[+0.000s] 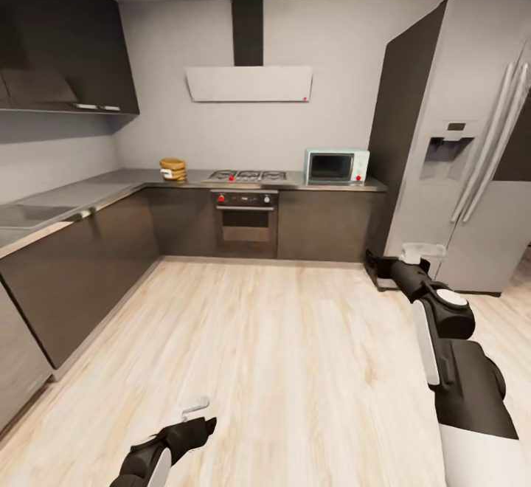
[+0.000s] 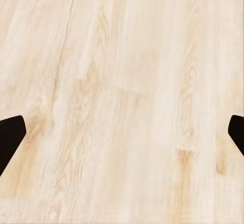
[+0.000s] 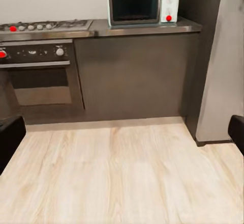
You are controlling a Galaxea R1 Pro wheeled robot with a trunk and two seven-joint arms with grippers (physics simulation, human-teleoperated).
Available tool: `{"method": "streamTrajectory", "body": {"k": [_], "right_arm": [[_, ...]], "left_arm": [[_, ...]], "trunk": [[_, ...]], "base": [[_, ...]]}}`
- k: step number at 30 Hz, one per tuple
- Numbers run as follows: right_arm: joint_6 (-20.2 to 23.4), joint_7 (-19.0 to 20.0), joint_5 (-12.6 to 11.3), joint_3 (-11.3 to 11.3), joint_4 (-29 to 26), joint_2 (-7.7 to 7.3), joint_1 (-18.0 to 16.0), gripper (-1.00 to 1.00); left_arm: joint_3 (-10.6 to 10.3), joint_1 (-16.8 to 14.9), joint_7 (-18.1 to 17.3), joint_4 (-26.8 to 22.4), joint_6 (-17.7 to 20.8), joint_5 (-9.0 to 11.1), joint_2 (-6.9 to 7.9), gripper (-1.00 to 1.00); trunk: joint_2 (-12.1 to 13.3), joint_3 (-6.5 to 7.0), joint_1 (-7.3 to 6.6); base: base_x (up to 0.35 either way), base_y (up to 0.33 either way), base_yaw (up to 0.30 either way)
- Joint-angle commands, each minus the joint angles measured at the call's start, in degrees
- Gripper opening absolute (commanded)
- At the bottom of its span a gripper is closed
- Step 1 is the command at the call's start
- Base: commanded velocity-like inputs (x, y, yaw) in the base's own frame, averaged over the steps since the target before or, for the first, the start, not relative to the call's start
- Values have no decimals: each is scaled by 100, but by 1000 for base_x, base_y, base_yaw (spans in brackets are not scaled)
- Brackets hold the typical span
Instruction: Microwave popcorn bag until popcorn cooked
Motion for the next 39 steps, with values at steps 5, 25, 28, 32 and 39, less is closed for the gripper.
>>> {"method": "streamTrajectory", "body": {"k": [5, 25, 28, 32, 39], "right_arm": [[566, 204, -31, 106, 44, 28, -606, 100], [-274, -4, 6, 391, 541, 61, -698, 100], [-293, -69, -16, 387, 716, 56, -737, 100], [-310, -98, -34, 362, 1055, 49, -883, 100], [-569, -36, -166, 368, 1133, 36, -965, 100]], "left_arm": [[8, -2, -23, 0, 38, 63, -5, 100], [1239, 639, 54, -679, 27, 249, -29, 100], [1254, 640, 50, -677, 27, 265, -27, 100], [1257, 640, 30, -676, 31, 282, -20, 100], [1240, 640, 31, -721, 25, 269, -22, 100]], "trunk": [[-4, -17, 3], [-4, -18, 3], [-4, -18, 3], [-4, -18, 3], [-4, -18, 3]], "base": [[306, -208, -131], [300, -195, -3], [291, -223, 0], [291, -222, 0], [291, -221, 0]]}}
